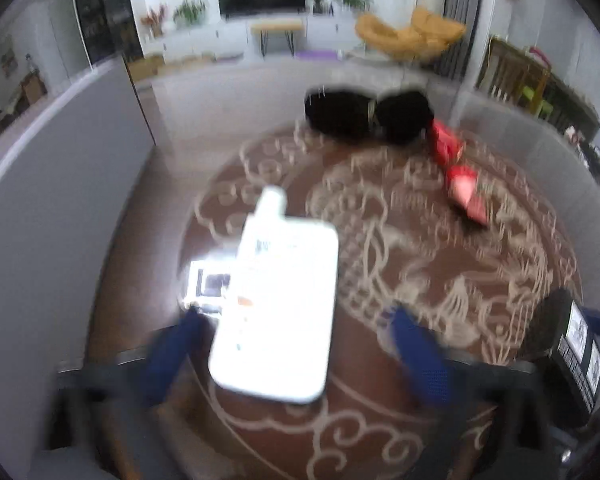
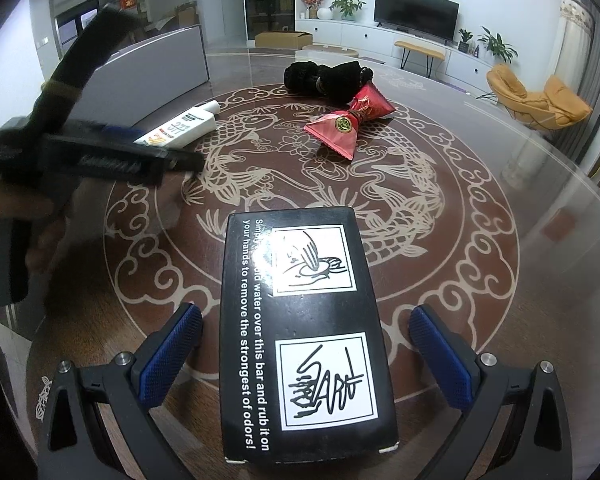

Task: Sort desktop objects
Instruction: 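Grasp the white sunscreen bottle with the left tool while the right tool holds the box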

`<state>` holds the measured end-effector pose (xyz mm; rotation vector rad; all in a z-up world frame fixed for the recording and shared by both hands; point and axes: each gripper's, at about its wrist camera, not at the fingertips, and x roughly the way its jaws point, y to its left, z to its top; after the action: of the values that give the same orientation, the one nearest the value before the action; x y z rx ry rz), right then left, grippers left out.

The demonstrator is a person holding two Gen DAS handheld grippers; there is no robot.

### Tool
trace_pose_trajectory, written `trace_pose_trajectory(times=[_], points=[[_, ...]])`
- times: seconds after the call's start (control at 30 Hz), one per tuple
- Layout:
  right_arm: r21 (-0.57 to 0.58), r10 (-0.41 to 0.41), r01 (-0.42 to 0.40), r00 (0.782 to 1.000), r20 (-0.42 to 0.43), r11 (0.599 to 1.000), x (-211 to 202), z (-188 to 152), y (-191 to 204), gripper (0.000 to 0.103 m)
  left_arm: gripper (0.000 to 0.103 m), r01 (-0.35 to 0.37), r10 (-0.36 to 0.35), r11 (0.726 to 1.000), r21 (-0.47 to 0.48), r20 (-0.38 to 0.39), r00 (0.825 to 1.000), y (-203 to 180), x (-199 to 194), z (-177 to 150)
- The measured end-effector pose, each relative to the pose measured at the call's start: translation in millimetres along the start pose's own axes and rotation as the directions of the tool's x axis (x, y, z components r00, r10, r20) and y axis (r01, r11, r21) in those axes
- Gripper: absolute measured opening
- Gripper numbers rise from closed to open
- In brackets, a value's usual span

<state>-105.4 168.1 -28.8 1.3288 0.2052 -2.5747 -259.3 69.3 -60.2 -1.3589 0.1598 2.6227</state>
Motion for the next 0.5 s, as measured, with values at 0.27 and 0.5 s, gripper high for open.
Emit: trace_pose_trajectory(times=[0.27,0.5], points=[[-0.001,0.0,0.0,1.0,-0.002,1.0,0,0,1,0.103,0.05,-0.001,0.002,1.0,-0.026,0.03,1.0,-9,-44,-65],[-0.046,0.033,-0.043,0.978,-0.208,0.998,7,27,-4,0.079,0.05,-0.007,0.008,0.999,-0.033,0.037,0.999,-17,-75,-111]])
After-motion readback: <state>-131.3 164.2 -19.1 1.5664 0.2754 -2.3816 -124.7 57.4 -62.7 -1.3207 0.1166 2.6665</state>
